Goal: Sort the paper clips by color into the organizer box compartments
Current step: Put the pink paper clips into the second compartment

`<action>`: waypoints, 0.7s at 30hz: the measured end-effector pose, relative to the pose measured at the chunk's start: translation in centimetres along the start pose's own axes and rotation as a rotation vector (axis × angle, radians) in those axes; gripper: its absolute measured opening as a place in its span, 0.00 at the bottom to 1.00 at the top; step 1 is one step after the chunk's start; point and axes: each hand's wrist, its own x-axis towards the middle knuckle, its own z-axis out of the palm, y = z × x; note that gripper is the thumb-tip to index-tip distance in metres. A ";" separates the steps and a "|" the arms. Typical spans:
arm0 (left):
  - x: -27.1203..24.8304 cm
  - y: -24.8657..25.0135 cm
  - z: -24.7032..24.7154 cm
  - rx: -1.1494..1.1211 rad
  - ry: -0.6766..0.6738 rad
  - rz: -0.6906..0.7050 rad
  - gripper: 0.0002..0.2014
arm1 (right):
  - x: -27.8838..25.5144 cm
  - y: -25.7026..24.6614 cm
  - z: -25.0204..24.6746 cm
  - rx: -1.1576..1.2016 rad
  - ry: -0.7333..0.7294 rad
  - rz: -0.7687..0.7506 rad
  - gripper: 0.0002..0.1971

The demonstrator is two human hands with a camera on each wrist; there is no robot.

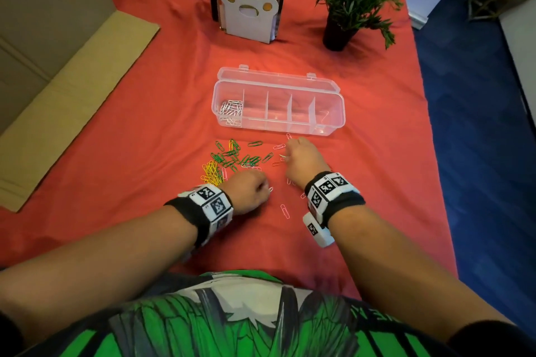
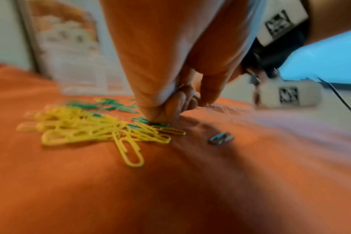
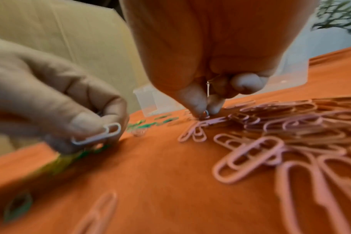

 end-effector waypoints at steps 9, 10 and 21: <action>-1.1 -1.9 -4.8 -1.469 -0.027 -0.397 0.08 | -0.4 -1.9 -1.7 1.403 -0.171 0.375 0.11; -0.8 -1.9 -4.9 -1.423 0.034 -0.436 0.11 | -0.3 -2.2 -1.8 1.551 -0.205 0.422 0.10; 0.6 -3.8 -3.6 -0.020 0.331 -0.227 0.09 | 0.4 -4.7 0.8 0.635 -0.207 0.187 0.16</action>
